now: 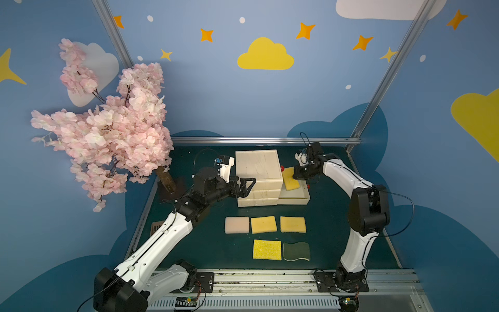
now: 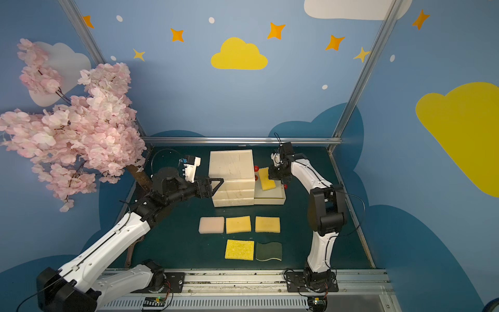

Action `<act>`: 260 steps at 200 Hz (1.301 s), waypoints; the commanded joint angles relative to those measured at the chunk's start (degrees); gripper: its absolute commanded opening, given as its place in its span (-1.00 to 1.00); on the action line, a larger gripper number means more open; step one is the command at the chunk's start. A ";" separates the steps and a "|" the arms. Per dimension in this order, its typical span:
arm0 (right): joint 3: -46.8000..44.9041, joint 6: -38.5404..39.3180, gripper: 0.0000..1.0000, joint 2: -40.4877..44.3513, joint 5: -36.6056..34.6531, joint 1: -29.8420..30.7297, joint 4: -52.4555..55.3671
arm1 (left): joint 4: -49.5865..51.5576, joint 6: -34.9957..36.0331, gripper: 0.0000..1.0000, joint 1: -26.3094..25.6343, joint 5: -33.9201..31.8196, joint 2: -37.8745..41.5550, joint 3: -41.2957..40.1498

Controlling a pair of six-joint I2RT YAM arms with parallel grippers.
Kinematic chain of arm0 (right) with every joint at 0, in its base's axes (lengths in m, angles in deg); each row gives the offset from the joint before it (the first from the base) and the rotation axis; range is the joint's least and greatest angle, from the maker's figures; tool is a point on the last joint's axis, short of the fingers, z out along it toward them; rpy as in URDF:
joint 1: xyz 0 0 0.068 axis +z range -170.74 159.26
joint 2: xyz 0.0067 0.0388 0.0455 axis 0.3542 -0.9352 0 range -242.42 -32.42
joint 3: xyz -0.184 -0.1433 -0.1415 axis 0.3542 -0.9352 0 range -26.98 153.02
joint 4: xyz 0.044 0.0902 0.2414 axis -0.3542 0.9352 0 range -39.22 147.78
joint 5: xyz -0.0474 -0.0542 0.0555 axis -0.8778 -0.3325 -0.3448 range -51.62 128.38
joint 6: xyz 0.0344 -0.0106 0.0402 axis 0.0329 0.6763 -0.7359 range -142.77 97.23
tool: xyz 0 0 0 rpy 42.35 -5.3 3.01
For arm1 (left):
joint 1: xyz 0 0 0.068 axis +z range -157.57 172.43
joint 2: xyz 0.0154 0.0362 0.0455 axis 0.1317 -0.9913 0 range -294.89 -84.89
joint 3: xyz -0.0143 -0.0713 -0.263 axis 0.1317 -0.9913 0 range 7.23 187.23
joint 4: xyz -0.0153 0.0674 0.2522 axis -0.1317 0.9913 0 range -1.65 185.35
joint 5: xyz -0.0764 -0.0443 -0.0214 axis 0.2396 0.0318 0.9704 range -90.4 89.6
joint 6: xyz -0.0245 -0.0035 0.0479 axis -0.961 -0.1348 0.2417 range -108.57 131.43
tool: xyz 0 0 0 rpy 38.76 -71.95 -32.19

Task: Take the sponge out of the drawer
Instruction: Pick up the sponge from the drawer, then place the sponge at the center of the board.

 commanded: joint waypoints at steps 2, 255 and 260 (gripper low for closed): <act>1.90 2.81 -1.00 6.94 -0.63 -1.34 2.57 | 1.80 1.99 0.98 0.20 3.25 -0.42 2.38; 8.25 37.75 -1.00 12.84 25.61 12.10 19.58 | 20.71 14.75 0.73 0.46 29.26 -19.16 23.52; 8.51 38.09 -1.00 12.64 25.27 12.47 19.99 | 20.94 14.90 0.73 0.46 28.94 -19.40 23.86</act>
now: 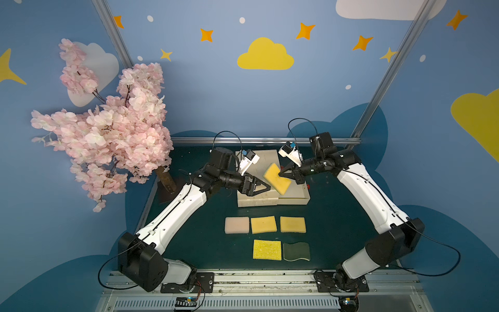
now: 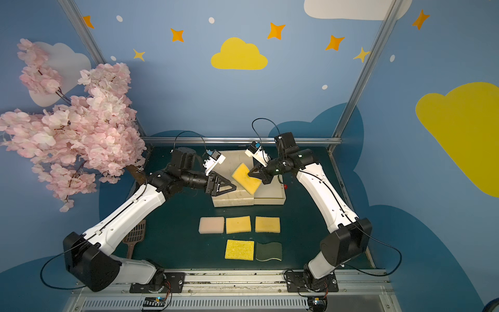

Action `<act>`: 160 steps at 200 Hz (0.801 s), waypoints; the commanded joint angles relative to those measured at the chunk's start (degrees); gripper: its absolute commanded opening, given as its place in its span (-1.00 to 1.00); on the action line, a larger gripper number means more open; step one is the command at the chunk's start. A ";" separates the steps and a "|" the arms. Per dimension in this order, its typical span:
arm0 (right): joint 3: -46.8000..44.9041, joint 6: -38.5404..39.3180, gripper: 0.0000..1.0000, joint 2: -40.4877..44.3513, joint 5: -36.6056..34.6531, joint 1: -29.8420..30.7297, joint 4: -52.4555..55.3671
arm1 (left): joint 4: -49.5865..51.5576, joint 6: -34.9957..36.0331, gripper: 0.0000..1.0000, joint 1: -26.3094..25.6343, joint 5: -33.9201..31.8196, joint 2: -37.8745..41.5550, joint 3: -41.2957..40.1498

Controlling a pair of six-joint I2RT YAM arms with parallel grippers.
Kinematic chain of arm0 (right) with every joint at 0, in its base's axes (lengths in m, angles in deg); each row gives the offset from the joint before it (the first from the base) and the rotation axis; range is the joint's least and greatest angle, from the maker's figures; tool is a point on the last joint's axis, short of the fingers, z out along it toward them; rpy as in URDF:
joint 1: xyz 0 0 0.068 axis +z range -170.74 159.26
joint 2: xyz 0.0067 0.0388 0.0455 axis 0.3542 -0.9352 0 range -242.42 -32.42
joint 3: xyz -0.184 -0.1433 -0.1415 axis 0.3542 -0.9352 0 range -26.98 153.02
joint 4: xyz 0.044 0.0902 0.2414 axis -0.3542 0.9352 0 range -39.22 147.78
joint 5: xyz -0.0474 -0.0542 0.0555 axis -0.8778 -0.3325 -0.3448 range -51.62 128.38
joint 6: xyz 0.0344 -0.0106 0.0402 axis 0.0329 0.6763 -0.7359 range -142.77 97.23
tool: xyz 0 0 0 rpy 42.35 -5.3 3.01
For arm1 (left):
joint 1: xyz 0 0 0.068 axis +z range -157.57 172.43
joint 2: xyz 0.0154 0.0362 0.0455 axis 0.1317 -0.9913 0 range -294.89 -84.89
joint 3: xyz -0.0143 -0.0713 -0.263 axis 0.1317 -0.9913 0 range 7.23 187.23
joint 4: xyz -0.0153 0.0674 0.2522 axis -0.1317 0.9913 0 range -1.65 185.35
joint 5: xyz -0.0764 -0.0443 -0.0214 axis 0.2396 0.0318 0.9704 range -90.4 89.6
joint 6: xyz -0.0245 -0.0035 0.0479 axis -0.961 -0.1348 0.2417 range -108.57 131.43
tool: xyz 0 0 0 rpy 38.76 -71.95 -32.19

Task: Take the sponge out of the drawer
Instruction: Place the sponge at the center of the board.

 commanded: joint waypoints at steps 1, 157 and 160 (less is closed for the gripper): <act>2.03 3.22 -1.00 -1.38 -0.26 1.55 5.79 | 1.81 1.77 0.73 0.09 -2.18 -1.28 2.37; 1.72 4.01 -0.99 0.33 -1.67 2.74 3.39 | 6.46 1.63 -0.46 0.00 -4.90 -8.52 8.31; 1.64 3.88 -0.98 0.47 -1.67 2.74 3.19 | 6.55 1.63 -0.50 -0.02 -5.05 -8.53 8.34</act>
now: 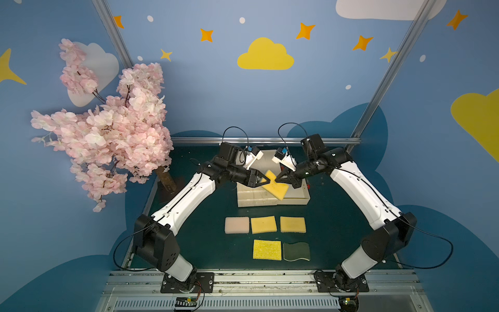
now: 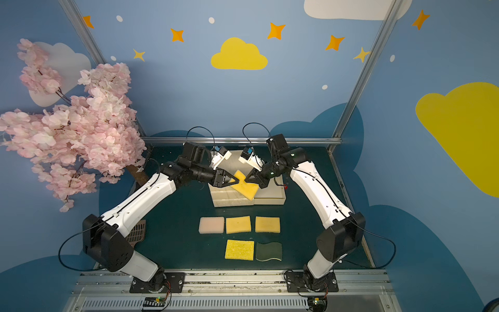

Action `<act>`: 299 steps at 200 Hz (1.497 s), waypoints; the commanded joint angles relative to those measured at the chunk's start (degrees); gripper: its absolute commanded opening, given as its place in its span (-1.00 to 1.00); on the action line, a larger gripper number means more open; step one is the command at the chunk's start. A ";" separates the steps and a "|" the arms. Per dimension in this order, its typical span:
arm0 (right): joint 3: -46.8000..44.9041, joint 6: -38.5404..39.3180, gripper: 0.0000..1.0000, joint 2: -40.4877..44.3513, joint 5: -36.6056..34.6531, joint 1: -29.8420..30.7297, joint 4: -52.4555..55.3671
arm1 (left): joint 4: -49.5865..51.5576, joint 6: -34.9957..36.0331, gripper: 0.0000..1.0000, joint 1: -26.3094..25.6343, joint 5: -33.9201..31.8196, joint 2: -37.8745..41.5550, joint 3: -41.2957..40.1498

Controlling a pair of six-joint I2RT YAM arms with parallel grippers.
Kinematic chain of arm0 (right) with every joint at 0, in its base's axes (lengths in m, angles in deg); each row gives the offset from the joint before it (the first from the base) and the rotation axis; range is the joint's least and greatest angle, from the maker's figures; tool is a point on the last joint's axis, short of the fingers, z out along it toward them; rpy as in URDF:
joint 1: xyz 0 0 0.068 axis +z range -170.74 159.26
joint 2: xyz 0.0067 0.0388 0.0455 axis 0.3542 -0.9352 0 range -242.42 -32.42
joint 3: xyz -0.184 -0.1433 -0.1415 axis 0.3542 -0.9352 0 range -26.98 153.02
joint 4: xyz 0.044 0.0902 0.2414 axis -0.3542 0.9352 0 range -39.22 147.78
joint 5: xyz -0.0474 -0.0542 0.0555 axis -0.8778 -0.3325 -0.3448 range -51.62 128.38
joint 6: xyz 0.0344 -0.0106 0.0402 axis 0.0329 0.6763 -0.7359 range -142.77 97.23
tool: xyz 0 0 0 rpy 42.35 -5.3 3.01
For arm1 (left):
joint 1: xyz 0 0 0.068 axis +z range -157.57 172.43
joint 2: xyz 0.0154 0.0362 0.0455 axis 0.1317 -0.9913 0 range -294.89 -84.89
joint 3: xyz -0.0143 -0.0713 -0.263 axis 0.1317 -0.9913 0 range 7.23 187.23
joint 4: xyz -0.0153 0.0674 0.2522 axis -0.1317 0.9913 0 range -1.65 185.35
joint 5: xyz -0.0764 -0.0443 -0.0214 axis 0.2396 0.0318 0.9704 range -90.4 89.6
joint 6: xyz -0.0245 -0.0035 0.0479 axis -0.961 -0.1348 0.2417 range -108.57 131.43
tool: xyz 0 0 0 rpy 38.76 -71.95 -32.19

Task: Take the sponge out of the drawer
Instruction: Place the sponge at the center of the board.

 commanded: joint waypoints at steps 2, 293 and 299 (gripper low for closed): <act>0.31 -0.31 -0.96 2.27 0.48 0.23 -1.01 | 1.90 0.71 -0.52 0.02 -1.45 0.54 0.86; -23.99 -34.47 0.54 19.07 -29.82 -8.33 -38.23 | 15.95 -24.51 -0.95 -0.32 -28.26 42.48 -41.03; -24.02 -34.54 0.54 19.03 -29.78 -8.27 -38.35 | 16.37 -25.05 -0.95 -0.33 -28.16 43.43 -41.99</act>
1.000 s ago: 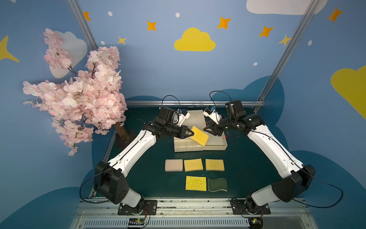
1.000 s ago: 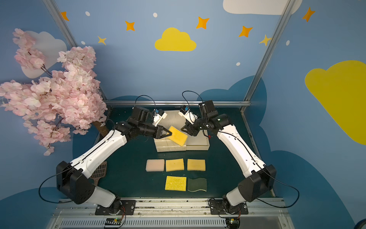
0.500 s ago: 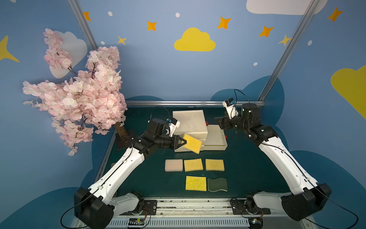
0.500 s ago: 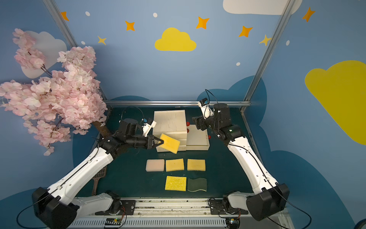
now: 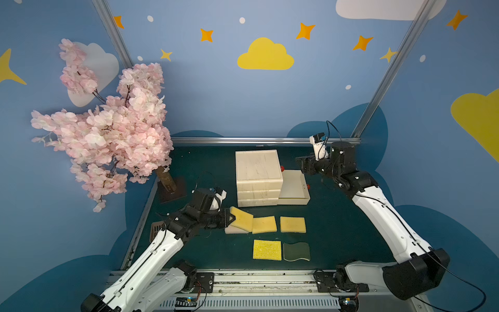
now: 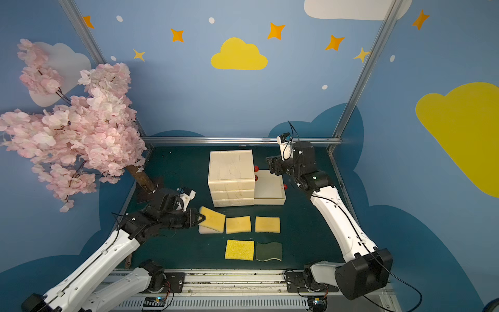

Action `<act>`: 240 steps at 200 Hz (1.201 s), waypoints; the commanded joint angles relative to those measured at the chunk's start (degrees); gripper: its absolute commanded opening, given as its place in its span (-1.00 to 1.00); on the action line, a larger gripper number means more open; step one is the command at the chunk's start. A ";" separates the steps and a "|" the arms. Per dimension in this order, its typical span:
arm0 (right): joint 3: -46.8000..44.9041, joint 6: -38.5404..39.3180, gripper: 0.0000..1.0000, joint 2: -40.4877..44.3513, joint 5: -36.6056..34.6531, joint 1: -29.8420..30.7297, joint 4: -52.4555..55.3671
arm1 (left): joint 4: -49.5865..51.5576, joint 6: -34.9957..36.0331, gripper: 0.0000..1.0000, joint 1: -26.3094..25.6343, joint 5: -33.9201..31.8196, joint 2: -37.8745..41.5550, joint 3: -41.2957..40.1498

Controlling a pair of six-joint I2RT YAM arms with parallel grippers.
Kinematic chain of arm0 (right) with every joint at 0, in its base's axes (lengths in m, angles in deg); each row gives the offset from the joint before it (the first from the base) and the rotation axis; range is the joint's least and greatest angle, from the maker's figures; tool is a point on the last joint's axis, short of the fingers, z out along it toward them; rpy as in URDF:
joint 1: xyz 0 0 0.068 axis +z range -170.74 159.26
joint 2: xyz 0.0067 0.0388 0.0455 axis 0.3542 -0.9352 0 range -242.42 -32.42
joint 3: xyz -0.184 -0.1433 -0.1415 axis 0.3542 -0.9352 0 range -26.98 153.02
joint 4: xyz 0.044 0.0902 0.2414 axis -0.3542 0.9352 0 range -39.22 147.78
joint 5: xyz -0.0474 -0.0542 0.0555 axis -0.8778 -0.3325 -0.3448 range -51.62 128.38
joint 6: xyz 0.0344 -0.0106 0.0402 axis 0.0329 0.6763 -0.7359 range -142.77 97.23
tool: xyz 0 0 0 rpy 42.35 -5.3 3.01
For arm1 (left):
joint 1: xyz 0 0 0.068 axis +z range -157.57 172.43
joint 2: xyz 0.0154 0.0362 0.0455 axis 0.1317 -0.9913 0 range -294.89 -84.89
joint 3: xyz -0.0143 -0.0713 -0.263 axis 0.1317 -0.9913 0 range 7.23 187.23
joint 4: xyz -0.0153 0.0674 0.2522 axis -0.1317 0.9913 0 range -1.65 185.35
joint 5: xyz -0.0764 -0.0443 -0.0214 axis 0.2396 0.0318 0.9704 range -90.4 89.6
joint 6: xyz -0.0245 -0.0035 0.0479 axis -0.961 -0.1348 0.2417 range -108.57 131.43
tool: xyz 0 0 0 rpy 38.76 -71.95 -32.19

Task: Take the sponge out of the drawer
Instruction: Place the sponge at the center of the board.

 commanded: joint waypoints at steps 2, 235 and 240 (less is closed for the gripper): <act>-0.22 -1.14 0.54 0.02 0.10 -0.21 -1.45 | 5.14 -3.59 -0.95 0.04 -2.06 3.27 -2.97; 0.62 -1.10 0.54 -3.37 -0.15 -1.47 -1.34 | -5.60 -14.15 -0.86 -0.88 1.96 1.11 -21.22; 0.60 -1.07 0.53 -3.44 -0.15 -1.46 -1.39 | -5.55 -13.99 -0.84 -0.99 1.79 0.86 -21.17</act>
